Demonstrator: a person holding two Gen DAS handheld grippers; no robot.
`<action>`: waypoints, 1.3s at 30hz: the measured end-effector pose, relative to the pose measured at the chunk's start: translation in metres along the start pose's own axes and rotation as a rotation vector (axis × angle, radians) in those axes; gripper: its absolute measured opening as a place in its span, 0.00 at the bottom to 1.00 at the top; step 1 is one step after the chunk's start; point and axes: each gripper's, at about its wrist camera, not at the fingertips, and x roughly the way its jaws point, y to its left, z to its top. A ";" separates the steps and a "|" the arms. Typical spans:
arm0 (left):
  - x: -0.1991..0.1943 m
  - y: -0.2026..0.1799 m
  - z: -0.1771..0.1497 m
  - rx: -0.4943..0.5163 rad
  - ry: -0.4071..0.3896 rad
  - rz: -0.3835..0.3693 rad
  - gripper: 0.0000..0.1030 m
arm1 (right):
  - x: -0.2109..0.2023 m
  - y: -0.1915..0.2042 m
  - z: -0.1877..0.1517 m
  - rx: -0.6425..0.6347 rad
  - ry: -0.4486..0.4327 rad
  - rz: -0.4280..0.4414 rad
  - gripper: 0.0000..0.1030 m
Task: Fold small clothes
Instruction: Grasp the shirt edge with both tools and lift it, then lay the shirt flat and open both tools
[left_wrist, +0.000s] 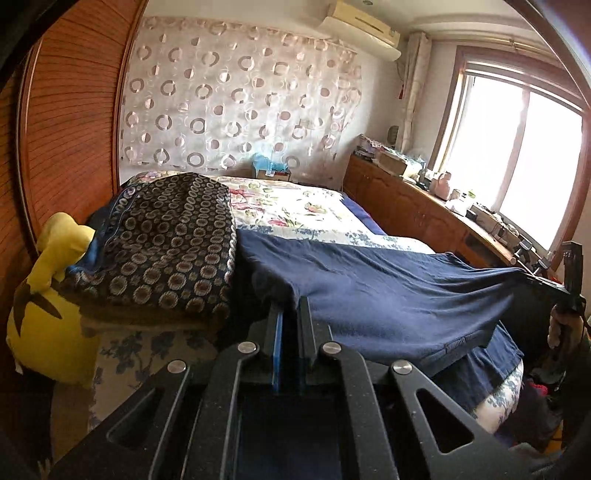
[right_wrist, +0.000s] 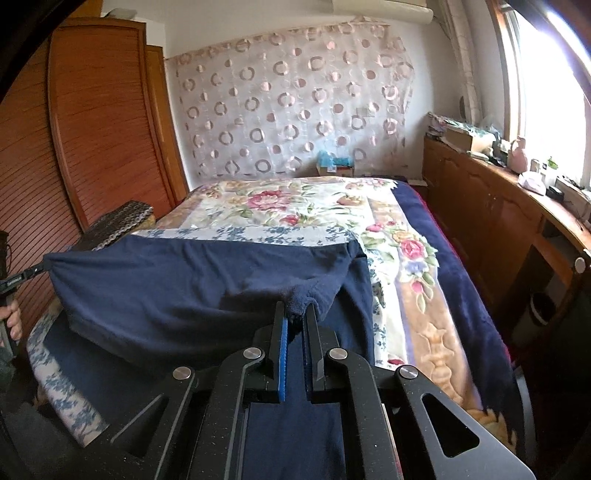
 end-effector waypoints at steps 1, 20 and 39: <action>-0.003 0.000 -0.002 0.001 -0.001 0.002 0.07 | -0.004 0.000 -0.003 -0.007 0.001 0.001 0.06; 0.003 0.006 -0.051 0.016 0.115 0.063 0.07 | -0.011 -0.007 -0.026 0.002 0.121 0.010 0.06; -0.005 0.009 -0.062 0.039 0.134 0.102 0.67 | 0.002 0.007 -0.008 -0.061 0.139 -0.092 0.40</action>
